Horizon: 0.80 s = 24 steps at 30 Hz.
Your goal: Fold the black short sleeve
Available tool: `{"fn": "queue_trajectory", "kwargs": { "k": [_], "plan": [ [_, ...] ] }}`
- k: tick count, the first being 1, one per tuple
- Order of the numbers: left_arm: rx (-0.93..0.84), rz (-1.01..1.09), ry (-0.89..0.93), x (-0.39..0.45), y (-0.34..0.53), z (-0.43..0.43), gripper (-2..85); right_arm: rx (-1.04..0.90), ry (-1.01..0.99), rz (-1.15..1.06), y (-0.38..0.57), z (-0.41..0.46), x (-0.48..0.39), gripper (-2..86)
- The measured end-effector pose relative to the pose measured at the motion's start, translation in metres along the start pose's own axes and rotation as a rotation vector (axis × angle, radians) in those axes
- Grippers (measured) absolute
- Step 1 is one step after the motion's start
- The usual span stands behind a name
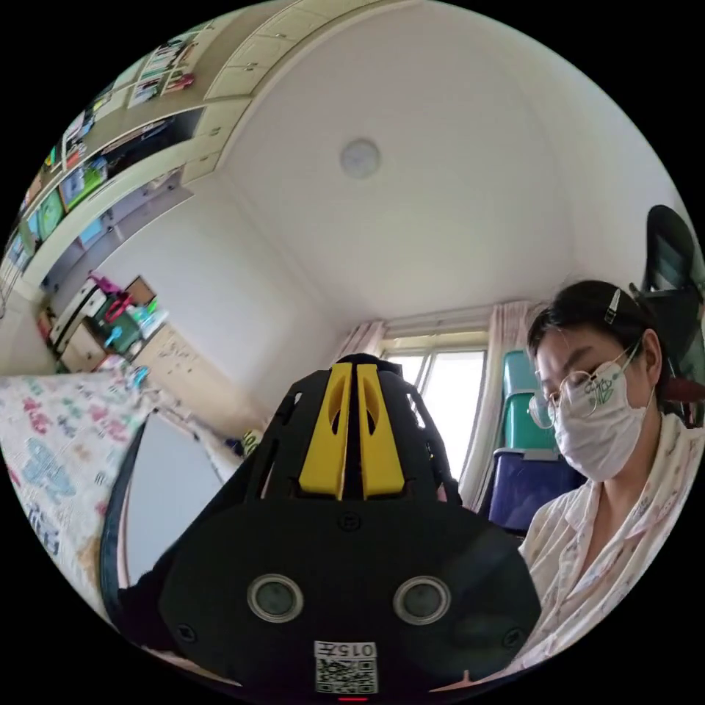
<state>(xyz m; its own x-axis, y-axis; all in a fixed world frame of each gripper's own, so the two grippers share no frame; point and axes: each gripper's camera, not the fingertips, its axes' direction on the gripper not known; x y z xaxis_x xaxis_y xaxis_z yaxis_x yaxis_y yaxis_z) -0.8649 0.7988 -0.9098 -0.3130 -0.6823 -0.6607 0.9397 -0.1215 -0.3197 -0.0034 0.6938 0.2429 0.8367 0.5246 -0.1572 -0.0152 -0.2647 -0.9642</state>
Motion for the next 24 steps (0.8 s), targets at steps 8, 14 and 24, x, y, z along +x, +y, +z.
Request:
{"fn": "queue_trajectory", "kwargs": {
  "k": [8,14,24],
  "plan": [
    [0.190,0.451,0.085,0.162,-0.070,0.004,-0.7,0.273,0.084,-0.440,-0.045,0.004,-0.164,0.7],
    [0.257,0.694,0.059,0.242,-0.109,0.018,-0.6,0.323,0.042,-0.551,-0.083,0.036,-0.214,0.8],
    [0.257,0.896,-0.085,0.226,-0.091,0.115,-0.4,0.342,0.222,-0.627,-0.130,0.130,-0.175,0.9]
  ]
}}
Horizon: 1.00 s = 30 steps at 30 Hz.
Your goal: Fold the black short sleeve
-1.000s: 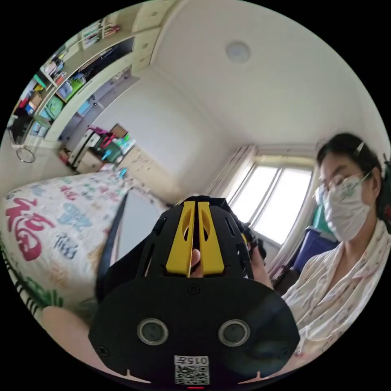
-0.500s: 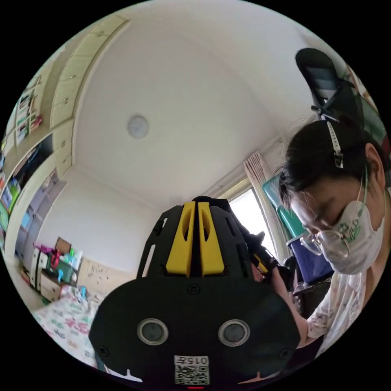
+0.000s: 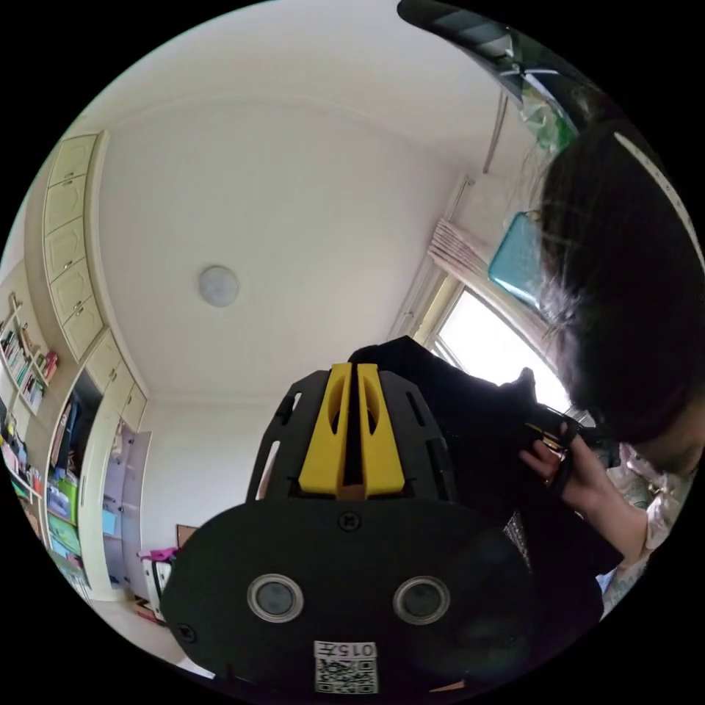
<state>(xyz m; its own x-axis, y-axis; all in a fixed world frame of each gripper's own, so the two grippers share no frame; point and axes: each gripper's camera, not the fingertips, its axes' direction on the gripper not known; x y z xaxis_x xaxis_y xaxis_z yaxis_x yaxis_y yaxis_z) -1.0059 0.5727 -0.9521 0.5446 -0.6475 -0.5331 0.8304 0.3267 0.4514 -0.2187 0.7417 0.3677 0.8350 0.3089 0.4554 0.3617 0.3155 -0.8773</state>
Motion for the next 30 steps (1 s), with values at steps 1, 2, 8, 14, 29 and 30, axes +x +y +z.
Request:
{"fn": "queue_trajectory", "kwargs": {
  "k": [1,2,8,14,29,30],
  "plan": [
    [-0.031,-0.017,-0.014,-0.005,0.027,0.021,-0.3,-0.018,0.028,0.002,0.011,0.023,0.015,1.0],
    [-0.075,-0.037,-0.025,-0.011,0.059,0.045,-0.2,-0.046,0.061,0.003,0.026,0.051,0.034,1.0],
    [-0.549,-0.068,-0.155,-0.070,0.336,0.207,2.6,-0.455,0.325,0.039,0.181,0.267,0.204,1.8],
    [-0.854,-0.589,-0.061,-0.164,0.601,0.212,10.5,-1.026,0.208,0.493,0.343,0.351,0.390,5.7],
    [-1.747,-0.806,0.252,-0.034,0.767,-0.056,11.6,-1.440,0.412,0.767,0.377,0.059,0.330,11.8],
    [-1.751,-0.806,0.252,-0.029,0.770,-0.056,11.5,-1.452,0.424,0.787,0.378,0.055,0.328,11.8]
  ]
}}
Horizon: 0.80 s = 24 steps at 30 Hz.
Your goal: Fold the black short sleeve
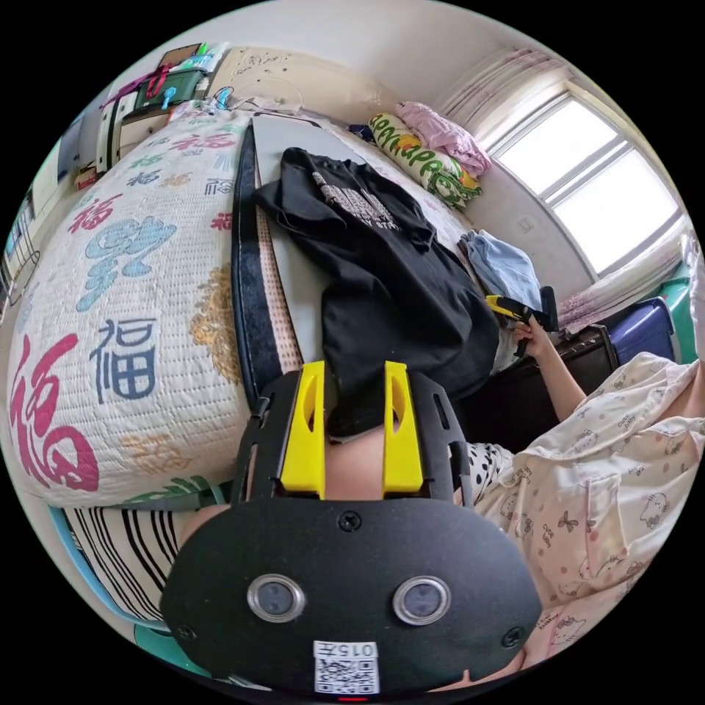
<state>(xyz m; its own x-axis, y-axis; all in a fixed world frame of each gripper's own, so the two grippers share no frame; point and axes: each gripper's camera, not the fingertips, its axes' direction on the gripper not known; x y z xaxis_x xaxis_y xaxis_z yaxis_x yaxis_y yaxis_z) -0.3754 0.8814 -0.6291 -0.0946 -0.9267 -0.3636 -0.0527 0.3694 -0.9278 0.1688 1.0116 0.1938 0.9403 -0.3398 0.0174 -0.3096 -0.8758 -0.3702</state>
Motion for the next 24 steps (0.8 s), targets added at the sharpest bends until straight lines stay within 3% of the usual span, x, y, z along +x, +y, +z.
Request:
{"fn": "queue_trajectory", "kwargs": {
  "k": [9,13,17,24],
  "plan": [
    [-0.022,0.014,-0.069,0.031,-0.024,0.054,6.5,-0.030,0.030,0.019,0.003,-0.012,-0.037,10.2],
    [-0.007,0.030,-0.051,0.048,-0.036,0.064,2.2,-0.085,0.026,0.006,-0.001,-0.020,-0.045,3.7],
    [0.040,0.064,-0.034,0.068,-0.039,0.045,1.2,-0.076,-0.068,-0.028,0.002,-0.054,-0.052,0.3],
    [0.166,0.022,-0.119,0.084,-0.009,-0.030,1.2,-0.070,0.054,-0.081,0.033,-0.134,-0.072,-0.1]
  ]
}}
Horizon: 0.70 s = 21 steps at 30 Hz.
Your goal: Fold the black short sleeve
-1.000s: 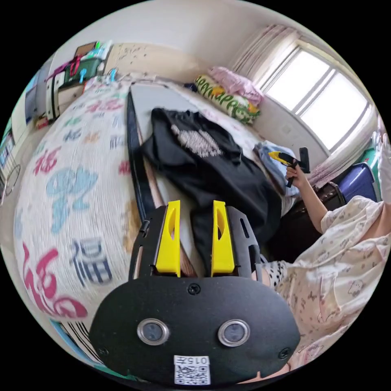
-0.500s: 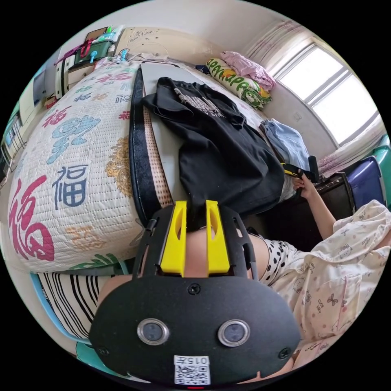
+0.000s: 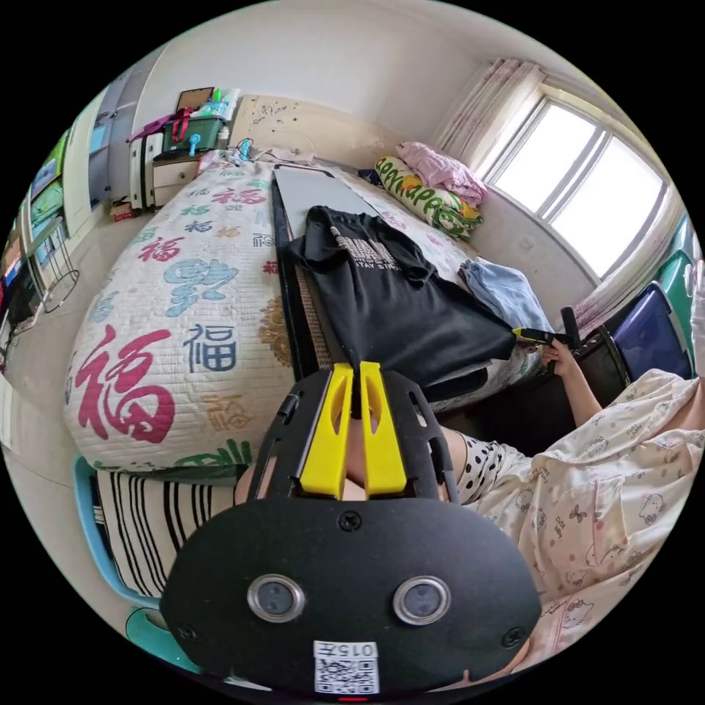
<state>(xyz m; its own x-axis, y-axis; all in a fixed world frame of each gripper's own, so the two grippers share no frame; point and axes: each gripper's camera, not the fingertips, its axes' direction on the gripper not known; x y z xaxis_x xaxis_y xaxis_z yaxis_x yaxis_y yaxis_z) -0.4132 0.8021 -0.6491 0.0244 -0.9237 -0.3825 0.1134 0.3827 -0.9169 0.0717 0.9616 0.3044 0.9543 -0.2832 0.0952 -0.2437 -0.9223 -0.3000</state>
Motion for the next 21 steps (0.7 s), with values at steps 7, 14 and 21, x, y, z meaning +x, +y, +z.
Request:
{"fn": "queue_trajectory", "kwargs": {
  "k": [7,14,21],
  "plan": [
    [-0.179,-0.041,-0.040,0.016,0.029,0.040,5.1,-0.239,0.191,-0.017,0.038,0.059,0.001,5.0],
    [0.042,-0.070,-0.140,0.028,-0.011,0.008,8.9,0.064,0.270,-0.195,-0.001,0.038,-0.067,8.9],
    [0.105,-0.114,-0.061,0.019,-0.108,0.102,9.5,0.077,0.008,-0.268,-0.098,0.126,-0.105,10.8]
  ]
}}
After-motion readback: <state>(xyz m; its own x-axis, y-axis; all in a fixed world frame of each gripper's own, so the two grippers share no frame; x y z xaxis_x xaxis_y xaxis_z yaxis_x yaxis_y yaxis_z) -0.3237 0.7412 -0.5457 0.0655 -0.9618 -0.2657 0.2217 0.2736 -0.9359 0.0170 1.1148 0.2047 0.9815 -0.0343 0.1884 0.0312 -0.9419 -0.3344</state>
